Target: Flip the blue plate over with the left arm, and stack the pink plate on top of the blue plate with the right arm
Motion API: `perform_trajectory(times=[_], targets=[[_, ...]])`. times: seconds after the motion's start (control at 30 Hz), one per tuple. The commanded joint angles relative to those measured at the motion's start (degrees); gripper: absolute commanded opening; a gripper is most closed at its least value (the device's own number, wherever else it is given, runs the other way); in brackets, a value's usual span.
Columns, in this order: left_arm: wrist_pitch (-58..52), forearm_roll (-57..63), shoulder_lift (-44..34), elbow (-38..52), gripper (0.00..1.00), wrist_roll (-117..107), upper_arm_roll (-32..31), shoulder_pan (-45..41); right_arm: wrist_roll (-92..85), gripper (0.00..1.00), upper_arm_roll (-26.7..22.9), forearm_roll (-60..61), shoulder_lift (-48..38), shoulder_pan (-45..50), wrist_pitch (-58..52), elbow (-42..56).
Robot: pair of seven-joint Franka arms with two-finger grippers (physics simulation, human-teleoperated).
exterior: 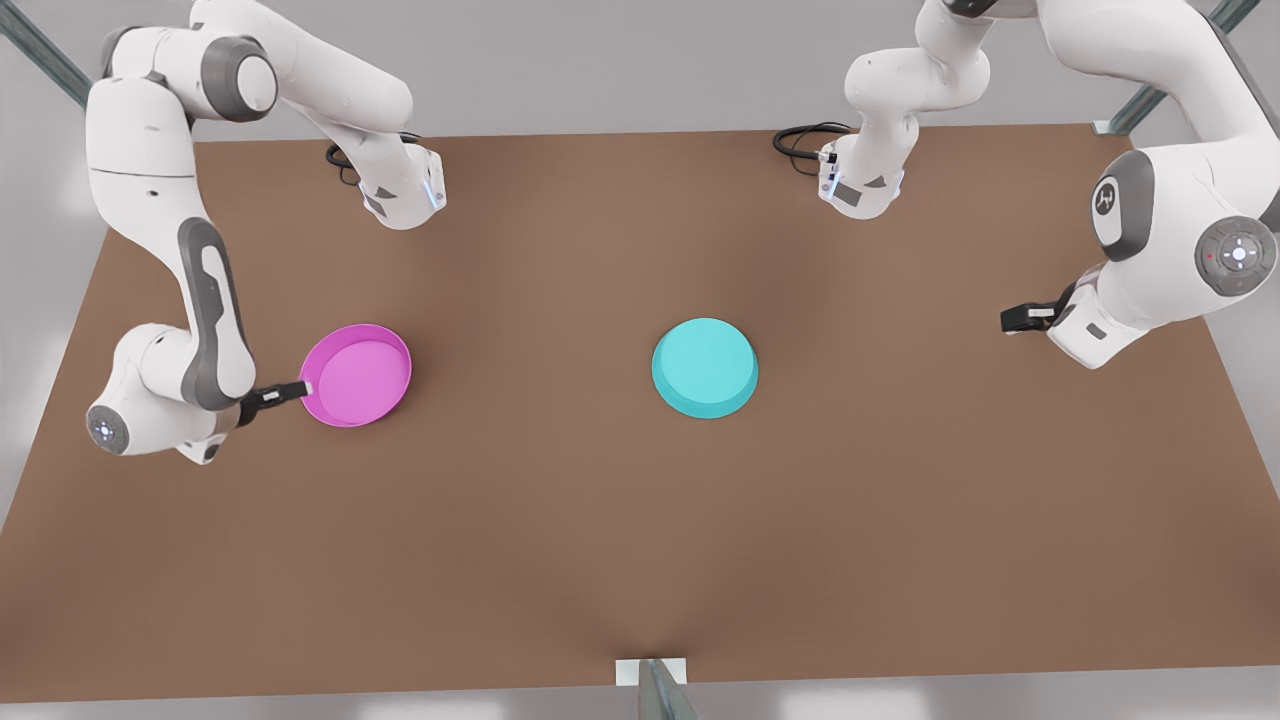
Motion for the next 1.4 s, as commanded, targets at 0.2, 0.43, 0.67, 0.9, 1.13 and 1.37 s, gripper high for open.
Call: perform_trajectory(times=[0.2, 0.43, 0.67, 0.9, 1.13, 1.37], targets=[[-0.1, -0.1, 0.0, 0.0, 1.0, 0.0, 0.0, 0.0, -1.8, 1.0, 0.0, 0.3, 1.3, -1.1, 0.9, 0.0], [-0.5, 0.0, 0.5, 0.0, 1.0, 0.7, 0.0, 0.0, -4.3, 1.0, 0.1, 0.3, 0.5, -3.7, -0.2, -4.0], [-1.3, 0.0, 0.3, 0.1, 1.0, 0.6, 0.0, 0.0, -4.3, 1.0, 0.1, 0.3, 1.0, -3.0, 2.4, -4.0], [-1.3, 0.0, 0.3, 0.0, 1.0, 0.6, 0.0, 0.0, -4.3, 1.0, 0.1, 0.3, 3.0, -3.0, 4.6, -4.5], [-1.4, 0.0, 0.4, 0.0, 1.0, 0.6, 0.1, -1.2, -4.3, 1.0, 0.2, 0.3, 4.6, -3.0, 6.0, -4.7], [-1.4, 0.0, 0.4, 0.0, 1.0, 0.7, 0.1, -1.2, -4.3, 1.0, 0.1, 0.3, 5.7, -2.6, 6.3, -4.7]])
